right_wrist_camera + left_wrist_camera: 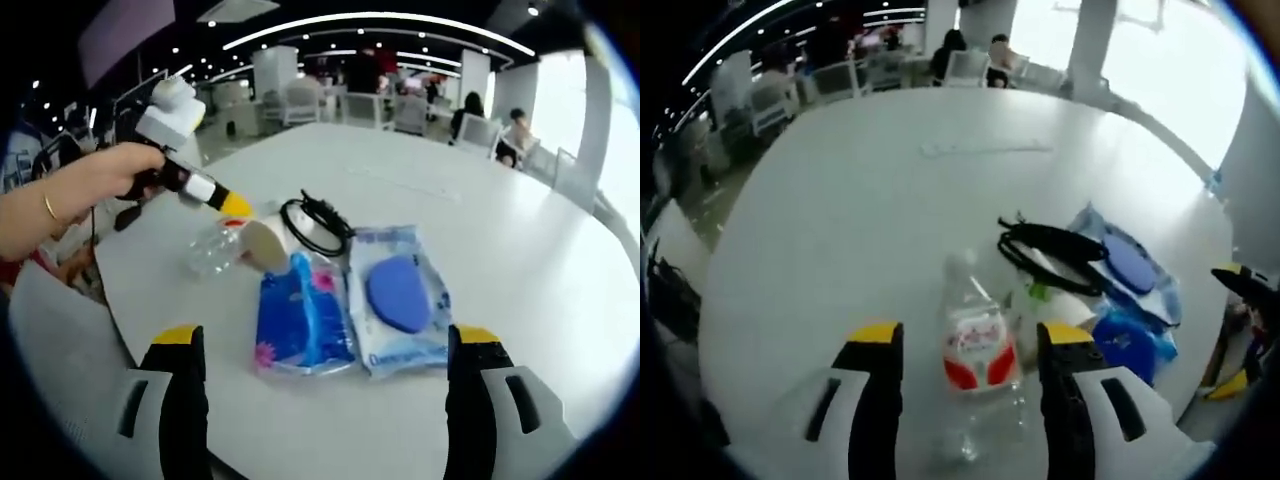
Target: Arrange the tabletop items into an orderly group along one side of the table until the central work area is clear of visible clutter.
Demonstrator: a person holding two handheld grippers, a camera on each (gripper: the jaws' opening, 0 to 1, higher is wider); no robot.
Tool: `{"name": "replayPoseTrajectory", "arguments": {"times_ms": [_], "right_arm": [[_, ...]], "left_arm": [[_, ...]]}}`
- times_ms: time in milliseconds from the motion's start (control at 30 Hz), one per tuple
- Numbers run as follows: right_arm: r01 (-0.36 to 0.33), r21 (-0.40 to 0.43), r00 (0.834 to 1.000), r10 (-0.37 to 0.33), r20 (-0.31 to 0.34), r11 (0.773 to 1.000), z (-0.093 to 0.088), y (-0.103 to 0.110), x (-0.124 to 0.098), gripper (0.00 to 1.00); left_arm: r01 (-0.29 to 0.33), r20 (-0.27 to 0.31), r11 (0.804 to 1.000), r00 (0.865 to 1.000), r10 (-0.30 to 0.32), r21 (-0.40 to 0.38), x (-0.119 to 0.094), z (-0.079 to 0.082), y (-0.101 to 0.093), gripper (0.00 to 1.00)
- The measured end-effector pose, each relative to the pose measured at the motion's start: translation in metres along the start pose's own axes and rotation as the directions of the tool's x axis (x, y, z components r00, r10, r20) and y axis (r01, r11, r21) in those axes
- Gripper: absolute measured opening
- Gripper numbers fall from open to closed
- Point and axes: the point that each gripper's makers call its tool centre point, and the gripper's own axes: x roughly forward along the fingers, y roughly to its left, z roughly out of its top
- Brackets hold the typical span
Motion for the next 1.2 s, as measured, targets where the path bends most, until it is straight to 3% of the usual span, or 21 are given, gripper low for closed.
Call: {"name": "replayPoseTrajectory", "arguments": {"times_ms": [267, 533, 833, 1100, 1200], "right_arm": [[0.002, 0.003, 1.0, -0.002, 0.004, 1.0, 0.001, 0.0, 0.0, 1.0], [-0.004, 0.002, 1.0, 0.004, -0.001, 1.0, 0.0, 0.001, 0.001, 1.0], [-0.009, 0.007, 1.0, 0.009, -0.013, 1.0, -0.002, 0.002, 0.001, 1.0], [-0.019, 0.022, 1.0, 0.019, -0.018, 1.0, -0.003, 0.005, 0.0, 0.99], [-0.04, 0.062, 0.999, 0.039, 0.014, 0.997, 0.003, 0.007, -0.001, 0.99]], "left_arm": [[0.004, -0.048, 1.0, 0.999, -0.004, -0.008, 0.009, -0.002, -0.001, 0.45], [0.018, -0.123, 0.999, 0.992, -0.021, -0.03, 0.016, -0.006, -0.005, 0.33], [0.011, -0.229, 1.0, 0.973, -0.016, -0.02, 0.02, -0.02, -0.005, 0.35], [-0.018, -0.229, 0.999, 0.973, 0.007, -0.046, 0.025, -0.019, -0.005, 0.35], [-0.028, -0.252, 0.994, 0.968, 0.0, -0.108, 0.028, -0.023, -0.005, 0.36]]}}
